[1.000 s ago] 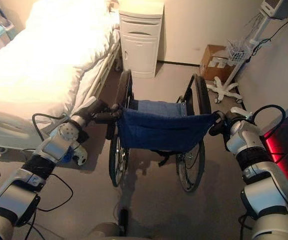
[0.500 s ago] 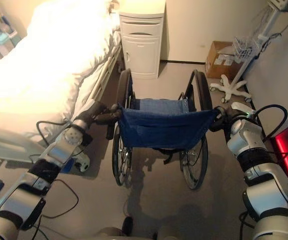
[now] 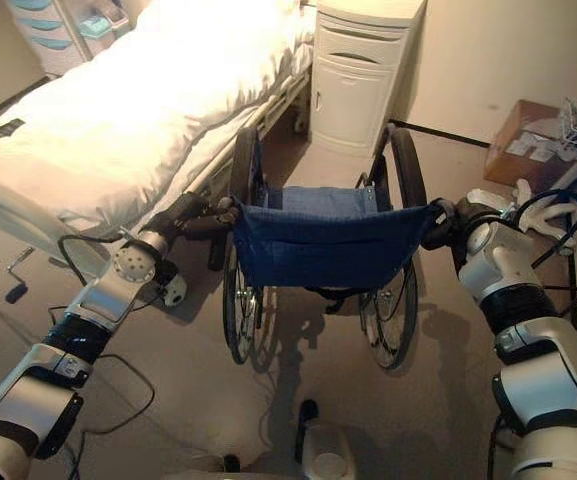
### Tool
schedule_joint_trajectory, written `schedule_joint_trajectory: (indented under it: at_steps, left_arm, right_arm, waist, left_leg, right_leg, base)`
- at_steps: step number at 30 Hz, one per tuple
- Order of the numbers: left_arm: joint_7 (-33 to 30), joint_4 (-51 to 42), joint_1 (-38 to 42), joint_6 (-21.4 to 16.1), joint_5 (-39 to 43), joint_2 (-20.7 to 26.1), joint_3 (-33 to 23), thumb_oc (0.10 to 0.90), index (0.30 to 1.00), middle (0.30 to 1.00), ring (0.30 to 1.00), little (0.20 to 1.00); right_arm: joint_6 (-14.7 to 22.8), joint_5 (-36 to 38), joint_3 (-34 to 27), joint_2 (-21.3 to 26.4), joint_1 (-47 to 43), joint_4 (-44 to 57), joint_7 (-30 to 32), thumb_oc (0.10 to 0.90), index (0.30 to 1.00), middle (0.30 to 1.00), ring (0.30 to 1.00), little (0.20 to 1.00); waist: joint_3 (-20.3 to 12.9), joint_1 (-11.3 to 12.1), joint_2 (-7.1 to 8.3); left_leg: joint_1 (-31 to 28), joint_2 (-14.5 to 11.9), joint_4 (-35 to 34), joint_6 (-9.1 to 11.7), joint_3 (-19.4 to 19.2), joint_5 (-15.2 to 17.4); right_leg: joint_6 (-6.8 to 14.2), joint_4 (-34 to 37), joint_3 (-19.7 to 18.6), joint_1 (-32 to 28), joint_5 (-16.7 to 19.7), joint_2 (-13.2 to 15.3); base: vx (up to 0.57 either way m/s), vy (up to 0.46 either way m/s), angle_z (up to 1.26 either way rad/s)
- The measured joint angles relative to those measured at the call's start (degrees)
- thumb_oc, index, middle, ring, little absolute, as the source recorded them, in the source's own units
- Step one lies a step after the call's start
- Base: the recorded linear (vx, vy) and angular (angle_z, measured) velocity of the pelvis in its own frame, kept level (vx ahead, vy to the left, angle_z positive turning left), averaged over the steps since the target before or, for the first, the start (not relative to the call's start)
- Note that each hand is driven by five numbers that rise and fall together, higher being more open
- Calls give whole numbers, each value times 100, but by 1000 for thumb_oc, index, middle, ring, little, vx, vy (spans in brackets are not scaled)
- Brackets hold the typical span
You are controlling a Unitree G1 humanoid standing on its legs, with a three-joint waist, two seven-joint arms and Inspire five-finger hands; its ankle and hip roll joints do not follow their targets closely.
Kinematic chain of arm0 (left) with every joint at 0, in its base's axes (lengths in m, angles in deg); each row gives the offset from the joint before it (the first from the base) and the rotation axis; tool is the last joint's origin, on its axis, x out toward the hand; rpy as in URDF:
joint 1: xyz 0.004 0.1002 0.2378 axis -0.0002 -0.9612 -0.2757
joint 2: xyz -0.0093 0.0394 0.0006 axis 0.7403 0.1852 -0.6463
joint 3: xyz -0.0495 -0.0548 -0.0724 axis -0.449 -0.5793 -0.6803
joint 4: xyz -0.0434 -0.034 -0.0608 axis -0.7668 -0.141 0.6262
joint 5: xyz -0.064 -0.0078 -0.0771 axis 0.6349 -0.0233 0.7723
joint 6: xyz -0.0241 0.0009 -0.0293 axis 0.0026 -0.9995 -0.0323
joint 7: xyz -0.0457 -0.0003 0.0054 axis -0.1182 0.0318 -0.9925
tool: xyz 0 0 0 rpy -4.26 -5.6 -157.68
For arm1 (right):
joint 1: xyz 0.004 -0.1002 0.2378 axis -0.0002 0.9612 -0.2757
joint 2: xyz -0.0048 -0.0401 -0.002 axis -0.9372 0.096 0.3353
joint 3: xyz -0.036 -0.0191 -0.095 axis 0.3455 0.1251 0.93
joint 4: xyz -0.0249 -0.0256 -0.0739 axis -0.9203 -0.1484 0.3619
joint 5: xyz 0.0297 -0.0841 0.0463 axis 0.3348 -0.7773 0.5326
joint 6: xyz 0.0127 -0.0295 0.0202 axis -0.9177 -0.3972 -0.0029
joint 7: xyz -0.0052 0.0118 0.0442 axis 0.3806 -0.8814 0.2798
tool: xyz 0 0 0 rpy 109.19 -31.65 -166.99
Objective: Push the wheelchair next to the bed
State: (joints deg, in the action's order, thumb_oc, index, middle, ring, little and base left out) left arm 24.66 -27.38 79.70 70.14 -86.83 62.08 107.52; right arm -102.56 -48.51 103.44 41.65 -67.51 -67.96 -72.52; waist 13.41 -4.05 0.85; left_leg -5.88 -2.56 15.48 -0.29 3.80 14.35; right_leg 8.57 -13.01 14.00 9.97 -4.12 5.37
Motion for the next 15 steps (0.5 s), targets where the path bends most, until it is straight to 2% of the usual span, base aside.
schedule_joint_trajectory:
  at_steps: [1,2,3,6,9,11,13,14,15]
  left_arm:
    - [-9,0,3,-2,1,-6,48,400,300,300,300,300]
    - [-10,9,17,-3,1,-18,88,400,300,300,300,300]
    - [-10,20,38,-3,3,-20,106,400,300,300,300,300]
    - [-21,115,90,-20,5,-11,150,400,300,300,300,300]
    - [-11,285,78,-75,3,-13,170,400,300,300,300,300]
    - [-2,378,71,-86,-1,-12,201,400,300,300,300,300]
    - [-13,488,52,-90,-8,-11,262,400,300,300,300,300]
    - [10,546,41,-90,-7,-11,265,400,300,300,300,300]
    - [30,608,33,-90,-8,-12,283,400,300,300,300,300]
  right_arm:
    - [0,9,11,2,11,-11,0,400,300,300,300,300]
    - [15,60,22,22,8,-74,2,400,300,300,300,300]
    - [24,81,32,0,9,-94,2,400,300,300,300,300]
    - [24,98,58,-19,11,-150,10,400,300,300,300,300]
    - [23,95,74,-81,67,-149,11,400,300,300,300,300]
    - [23,95,72,-134,160,-148,14,400,300,300,300,300]
    - [17,94,80,-214,251,-155,15,400,300,300,300,300]
    - [4,98,145,-231,253,-160,15,400,300,300,300,300]
    - [-31,107,211,-280,255,-160,15,400,300,300,300,300]
  waist:
    - [-15,-2,-26]
    - [-31,-3,-53]
    - [-47,-1,-81]
    - [-72,0,-62]
    - [-112,-81,-54]
    - [-200,-104,10]
    - [-259,-82,89]
    - [-259,-25,90]
    - [-264,44,120]
  left_leg:
    - [-81,-55,-133,55,0,-49]
    - [-203,-157,-339,220,4,-203]
    - [-230,-185,-361,248,11,-336]
    - [-217,-227,-305,486,32,-517]
    - [-225,-219,-178,561,64,-586]
    - [-216,-205,-106,663,74,-664]
    - [-113,-143,319,821,99,-767]
    - [33,-116,740,833,90,-774]
    - [280,-74,1317,905,58,-830]
  right_leg:
    - [-21,0,53,-16,7,-36]
    - [-139,7,98,-54,12,-124]
    - [-223,-5,114,-70,-9,-165]
    - [-273,174,101,-214,-16,-240]
    - [-327,251,45,-369,-31,-274]
    - [-389,317,-27,-423,-60,-298]
    - [-420,474,-111,-590,-58,-318]
    - [-530,591,-128,-718,-15,-336]
    - [-777,691,-166,-815,30,-338]
  base:
    - [212,-174,46]
    - [158,-115,24]
    - [222,-147,27]
    - [300,-89,9]
    - [278,-57,7]
    - [358,-60,10]
    - [370,-78,-5]
    - [351,-49,-25]
    - [265,-9,-24]
